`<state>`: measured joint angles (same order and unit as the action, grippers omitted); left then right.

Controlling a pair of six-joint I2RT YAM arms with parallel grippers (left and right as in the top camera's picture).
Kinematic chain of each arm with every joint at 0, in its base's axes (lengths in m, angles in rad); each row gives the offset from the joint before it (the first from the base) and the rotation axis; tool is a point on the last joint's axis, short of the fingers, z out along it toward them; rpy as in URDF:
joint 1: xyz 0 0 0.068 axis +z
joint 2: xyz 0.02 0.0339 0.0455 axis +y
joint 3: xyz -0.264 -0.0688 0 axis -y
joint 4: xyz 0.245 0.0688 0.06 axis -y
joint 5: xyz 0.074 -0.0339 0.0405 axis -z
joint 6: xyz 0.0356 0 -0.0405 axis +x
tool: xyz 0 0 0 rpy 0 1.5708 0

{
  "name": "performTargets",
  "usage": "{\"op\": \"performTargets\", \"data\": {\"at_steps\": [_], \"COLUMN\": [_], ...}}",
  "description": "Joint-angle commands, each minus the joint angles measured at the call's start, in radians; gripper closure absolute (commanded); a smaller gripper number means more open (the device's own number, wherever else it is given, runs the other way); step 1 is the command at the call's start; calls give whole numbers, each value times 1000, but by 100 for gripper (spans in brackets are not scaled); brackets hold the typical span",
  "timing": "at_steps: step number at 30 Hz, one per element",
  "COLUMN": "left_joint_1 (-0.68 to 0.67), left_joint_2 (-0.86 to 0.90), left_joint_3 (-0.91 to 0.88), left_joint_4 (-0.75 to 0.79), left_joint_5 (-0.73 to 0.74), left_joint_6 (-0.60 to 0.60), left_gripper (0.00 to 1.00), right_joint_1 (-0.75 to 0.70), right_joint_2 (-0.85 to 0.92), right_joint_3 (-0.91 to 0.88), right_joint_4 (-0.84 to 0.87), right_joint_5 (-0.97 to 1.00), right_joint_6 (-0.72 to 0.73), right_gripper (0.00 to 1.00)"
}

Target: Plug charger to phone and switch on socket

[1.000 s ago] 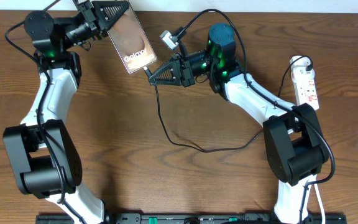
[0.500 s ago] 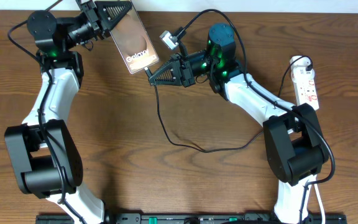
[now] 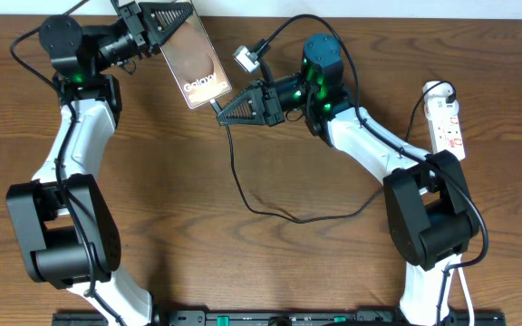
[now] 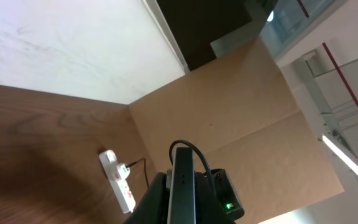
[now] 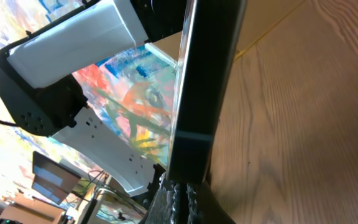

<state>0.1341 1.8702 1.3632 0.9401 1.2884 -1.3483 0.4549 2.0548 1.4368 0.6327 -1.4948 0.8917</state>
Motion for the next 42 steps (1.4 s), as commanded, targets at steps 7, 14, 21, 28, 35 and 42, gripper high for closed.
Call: {"op": "performTargets", "data": {"at_steps": [7,14,21,28,35,42], "left_joint_1": [-11,-11,-11,-11,-11,-11], "left_joint_2": [-22,-22,-22,-22,-22,-22], "left_joint_3": [19,19,17,17,17,17], "left_joint_4": [8,8,8,8,8,8], "left_joint_5": [75,89,100,99,100,180], "left_joint_6": [31,31,32,40,50,50], "left_gripper": [92,93,93,93,93,93], "right_joint_1": [-5,-2,0,16,16,11], "right_joint_2": [-3,-3,-3,-3,-3,-3], "right_joint_3": [10,10,10,10,10,10], "right_joint_4": [8,9,9,12,15,15], "right_joint_5": [154,222,263,309,344,356], "right_joint_6": [12,5,6,7,13,13], "right_gripper": [99,99,99,98,99,98]}}
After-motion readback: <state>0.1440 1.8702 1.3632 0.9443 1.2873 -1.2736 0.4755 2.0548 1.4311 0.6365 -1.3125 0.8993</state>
